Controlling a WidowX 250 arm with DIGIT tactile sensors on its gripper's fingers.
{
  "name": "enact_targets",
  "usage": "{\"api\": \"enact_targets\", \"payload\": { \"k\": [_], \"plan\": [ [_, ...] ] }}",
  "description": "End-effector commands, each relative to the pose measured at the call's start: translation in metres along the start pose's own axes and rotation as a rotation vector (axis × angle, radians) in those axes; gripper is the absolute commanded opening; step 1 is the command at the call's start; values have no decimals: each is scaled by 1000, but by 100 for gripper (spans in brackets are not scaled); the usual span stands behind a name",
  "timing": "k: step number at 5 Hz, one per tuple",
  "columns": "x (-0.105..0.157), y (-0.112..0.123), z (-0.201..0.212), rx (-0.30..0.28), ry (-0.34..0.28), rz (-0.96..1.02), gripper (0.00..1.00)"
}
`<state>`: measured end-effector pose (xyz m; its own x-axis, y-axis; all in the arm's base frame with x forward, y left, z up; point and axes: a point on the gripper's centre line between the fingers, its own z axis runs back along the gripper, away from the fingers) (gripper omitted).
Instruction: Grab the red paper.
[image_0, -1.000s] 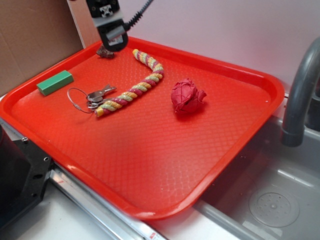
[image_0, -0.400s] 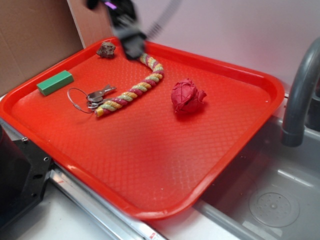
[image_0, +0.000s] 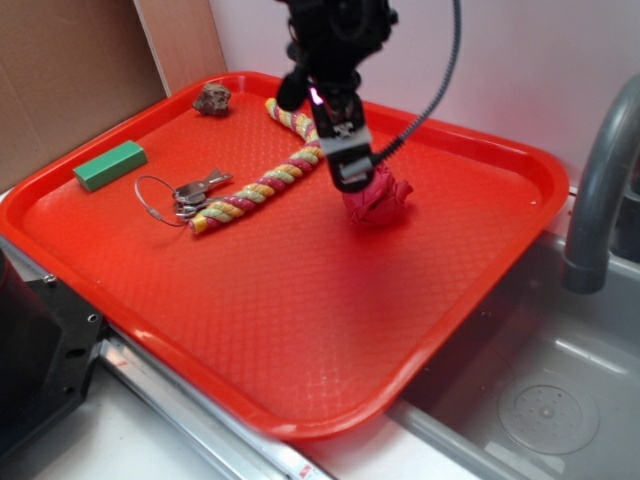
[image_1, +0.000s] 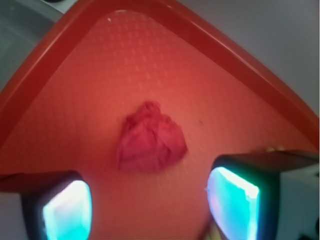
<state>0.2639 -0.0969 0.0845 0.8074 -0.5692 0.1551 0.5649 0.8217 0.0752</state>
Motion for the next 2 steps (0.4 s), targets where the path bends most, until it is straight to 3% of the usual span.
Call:
{"api": "enact_targets", "payload": {
  "k": [1,2],
  "plan": [
    [17,8,-22,-26,-15,5,100],
    [11,2,-31,-93,-12,12,100]
  ]
}}
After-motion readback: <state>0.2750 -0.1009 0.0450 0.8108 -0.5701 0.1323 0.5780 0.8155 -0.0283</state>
